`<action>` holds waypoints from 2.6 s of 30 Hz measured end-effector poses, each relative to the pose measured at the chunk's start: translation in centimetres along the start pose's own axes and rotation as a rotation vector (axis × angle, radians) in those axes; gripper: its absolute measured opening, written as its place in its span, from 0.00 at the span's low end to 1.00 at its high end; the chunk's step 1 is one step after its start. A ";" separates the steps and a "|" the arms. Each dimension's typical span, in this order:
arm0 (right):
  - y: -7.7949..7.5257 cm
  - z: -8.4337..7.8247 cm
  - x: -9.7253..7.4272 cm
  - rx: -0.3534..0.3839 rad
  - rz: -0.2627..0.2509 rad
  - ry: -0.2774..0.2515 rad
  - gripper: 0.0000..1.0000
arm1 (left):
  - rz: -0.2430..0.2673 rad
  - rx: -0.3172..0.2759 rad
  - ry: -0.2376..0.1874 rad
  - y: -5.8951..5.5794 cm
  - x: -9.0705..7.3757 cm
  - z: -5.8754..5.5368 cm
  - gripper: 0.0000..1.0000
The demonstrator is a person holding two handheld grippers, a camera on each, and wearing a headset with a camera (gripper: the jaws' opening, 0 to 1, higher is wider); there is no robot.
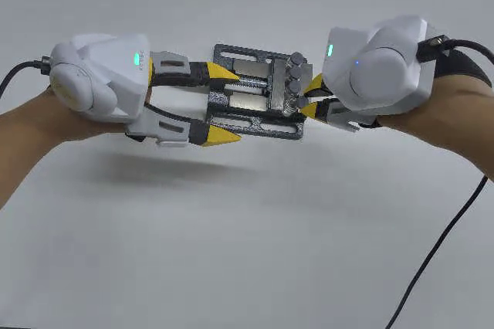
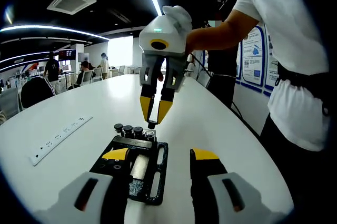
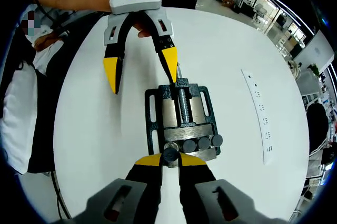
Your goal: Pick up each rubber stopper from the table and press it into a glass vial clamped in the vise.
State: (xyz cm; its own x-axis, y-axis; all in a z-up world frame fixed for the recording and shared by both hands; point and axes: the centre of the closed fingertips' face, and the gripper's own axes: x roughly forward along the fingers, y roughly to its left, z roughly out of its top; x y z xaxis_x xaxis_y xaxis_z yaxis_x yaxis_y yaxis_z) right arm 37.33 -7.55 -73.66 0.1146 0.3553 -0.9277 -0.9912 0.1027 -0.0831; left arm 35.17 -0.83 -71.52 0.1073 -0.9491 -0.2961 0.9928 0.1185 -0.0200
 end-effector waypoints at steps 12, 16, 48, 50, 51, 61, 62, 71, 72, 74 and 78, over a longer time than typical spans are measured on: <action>0.0 0.1 0.5 -0.023 0.030 0.071 0.11 | 0.003 0.004 -0.004 -0.3 -0.4 0.1 0.43; 0.0 -0.2 0.6 -0.030 0.039 0.091 0.11 | 0.004 0.008 -0.007 -0.3 -0.4 0.1 0.43; -0.4 -0.4 1.4 -0.064 0.060 0.152 0.11 | 0.002 0.014 -0.004 -0.7 -0.5 0.0 0.42; -0.4 -0.4 1.4 -0.056 0.064 0.152 0.11 | 0.002 0.015 -0.002 -0.6 -0.5 -0.1 0.42; -0.3 -0.4 1.4 -0.056 0.065 0.152 0.11 | 0.002 0.014 -0.003 -0.6 -0.5 -0.1 0.42; -0.2 -0.4 1.6 -0.073 0.071 0.154 0.11 | -0.004 0.012 -0.005 -0.6 -0.4 -0.4 0.42; -0.2 -0.4 1.6 -0.077 0.071 0.155 0.11 | -0.004 0.012 -0.004 -0.6 -0.4 -0.4 0.42; 0.0 0.2 1.5 -0.089 0.082 0.142 0.14 | -0.001 0.010 -0.005 -0.6 -0.5 -0.2 0.41; 0.0 0.2 1.5 -0.091 0.082 0.142 0.14 | -0.001 0.010 -0.005 -0.6 -0.5 -0.2 0.41; 0.0 0.1 1.6 -0.090 0.085 0.142 0.14 | -0.001 0.010 -0.003 -0.6 -0.5 -0.2 0.41; 0.0 0.0 1.5 -0.095 0.083 0.148 0.13 | -0.002 0.008 -0.005 -0.6 -0.4 -0.2 0.41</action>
State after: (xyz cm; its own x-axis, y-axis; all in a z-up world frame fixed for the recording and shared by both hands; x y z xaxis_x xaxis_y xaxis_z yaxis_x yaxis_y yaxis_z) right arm 37.51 -7.04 -75.10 0.0283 0.2179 -0.9756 -0.9994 -0.0124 -0.0317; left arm 34.49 -0.42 -71.60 0.1057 -0.9508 -0.2913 0.9934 0.1143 -0.0125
